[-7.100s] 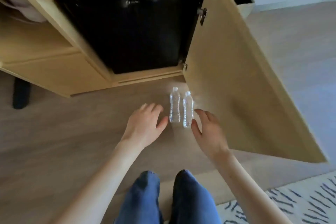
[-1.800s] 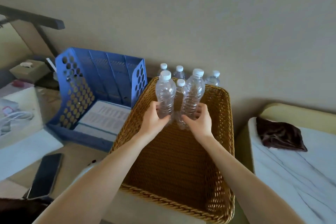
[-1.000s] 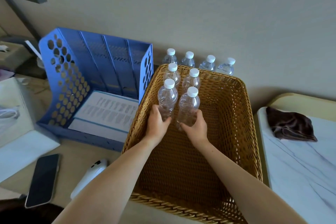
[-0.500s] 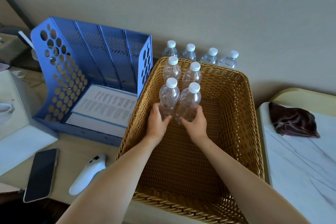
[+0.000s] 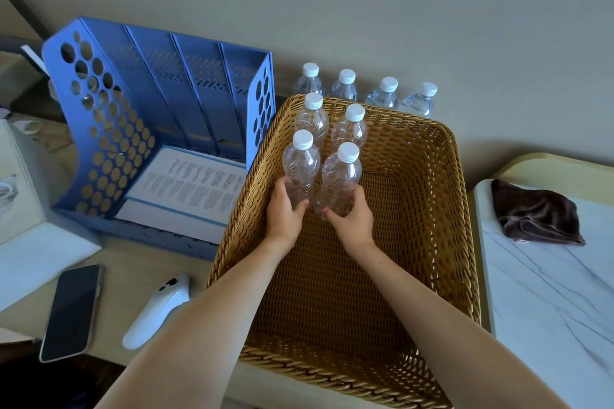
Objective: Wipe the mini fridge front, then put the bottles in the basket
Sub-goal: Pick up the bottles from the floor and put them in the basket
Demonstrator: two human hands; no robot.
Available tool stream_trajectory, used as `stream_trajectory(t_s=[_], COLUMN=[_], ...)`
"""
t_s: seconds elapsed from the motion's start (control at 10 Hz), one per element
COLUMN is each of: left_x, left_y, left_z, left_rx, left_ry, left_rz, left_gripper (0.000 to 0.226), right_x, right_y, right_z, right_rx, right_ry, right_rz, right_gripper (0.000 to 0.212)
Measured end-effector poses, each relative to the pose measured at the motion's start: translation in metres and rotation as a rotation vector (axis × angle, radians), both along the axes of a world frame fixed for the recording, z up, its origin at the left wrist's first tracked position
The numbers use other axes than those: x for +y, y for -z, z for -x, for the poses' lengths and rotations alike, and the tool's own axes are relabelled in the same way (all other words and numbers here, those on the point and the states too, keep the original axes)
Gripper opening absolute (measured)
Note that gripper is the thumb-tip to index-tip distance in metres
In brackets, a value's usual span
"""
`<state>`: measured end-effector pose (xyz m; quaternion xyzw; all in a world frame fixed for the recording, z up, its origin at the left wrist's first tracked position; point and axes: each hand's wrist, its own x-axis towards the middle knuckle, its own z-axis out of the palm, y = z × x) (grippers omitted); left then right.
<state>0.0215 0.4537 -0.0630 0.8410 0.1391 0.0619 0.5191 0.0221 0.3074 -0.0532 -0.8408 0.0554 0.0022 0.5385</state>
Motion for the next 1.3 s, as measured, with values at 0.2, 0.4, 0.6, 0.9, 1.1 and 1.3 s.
stream_trajectory(t_s=[0.2, 0.4, 0.6, 0.9, 1.1, 1.3], left_x=[0.0, 0.001, 0.001, 0.001, 0.004, 0.004], left_y=[-0.003, -0.001, -0.003, -0.011, -0.028, -0.052], left_z=[0.0, 0.001, 0.001, 0.006, 0.026, 0.056], left_rx=[0.012, 0.006, 0.014, 0.036, 0.041, 0.08], left_ry=[-0.005, -0.013, -0.016, -0.002, 0.006, 0.135], left_rz=[-0.008, -0.019, -0.046, -0.075, -0.203, -0.471], left_gripper=[0.058, 0.058, 0.061, 0.067, 0.06, 0.026], right_x=[0.0, 0.0, -0.001, -0.002, -0.016, -0.035], right_y=[-0.001, 0.0, 0.0, -0.008, -0.024, -0.047], right_z=[0.0, -0.001, -0.002, 0.0, 0.013, 0.032], right_rx=[-0.014, -0.019, -0.02, -0.027, -0.022, -0.004], right_ry=[-0.012, -0.012, -0.014, -0.029, -0.074, -0.025], right_rz=[-0.001, 0.0, -0.008, 0.007, 0.092, 0.21], right_gripper=[0.059, 0.059, 0.057, 0.059, 0.075, 0.069])
